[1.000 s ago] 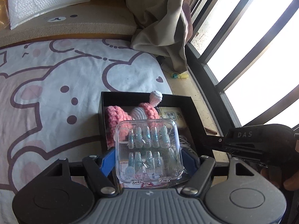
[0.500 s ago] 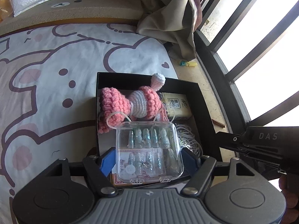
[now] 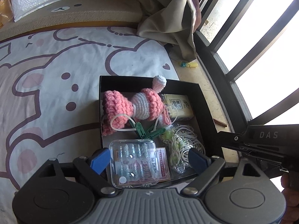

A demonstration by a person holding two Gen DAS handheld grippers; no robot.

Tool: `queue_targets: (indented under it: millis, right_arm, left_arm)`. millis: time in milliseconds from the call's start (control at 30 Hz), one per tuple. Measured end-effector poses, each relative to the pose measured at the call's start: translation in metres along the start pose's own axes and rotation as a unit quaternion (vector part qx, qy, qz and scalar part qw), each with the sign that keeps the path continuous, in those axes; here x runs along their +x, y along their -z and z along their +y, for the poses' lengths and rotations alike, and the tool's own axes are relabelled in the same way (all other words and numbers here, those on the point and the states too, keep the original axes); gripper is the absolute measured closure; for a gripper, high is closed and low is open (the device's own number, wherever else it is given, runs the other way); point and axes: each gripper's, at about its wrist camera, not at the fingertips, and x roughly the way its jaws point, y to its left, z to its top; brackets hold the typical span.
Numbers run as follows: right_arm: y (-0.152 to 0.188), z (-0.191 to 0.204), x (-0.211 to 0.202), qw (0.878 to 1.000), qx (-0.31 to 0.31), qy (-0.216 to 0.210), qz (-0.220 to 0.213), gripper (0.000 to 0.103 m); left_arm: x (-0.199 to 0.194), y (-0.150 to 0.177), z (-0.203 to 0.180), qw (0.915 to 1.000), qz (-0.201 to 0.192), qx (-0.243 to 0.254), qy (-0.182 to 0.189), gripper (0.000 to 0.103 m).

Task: Organize objects
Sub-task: 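Open the left tool to release the vial box inside the black box, then open the right tool to release the green clip onto the crochet doll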

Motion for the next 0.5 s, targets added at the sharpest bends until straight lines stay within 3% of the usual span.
queue_targets:
  millis: [267, 500]
  right_arm:
    - [0.001, 0.005, -0.012, 1.0, -0.012, -0.003, -0.013, 0.096]
    - [0.008, 0.011, -0.033, 0.999, -0.036, 0.006, -0.033, 0.091]
  left_arm:
    - [-0.012, -0.002, 0.004, 0.9998, -0.015, 0.003, -0.009, 0.013]
    - [-0.033, -0.003, 0.007, 0.9984, -0.037, 0.018, -0.039, 0.01]
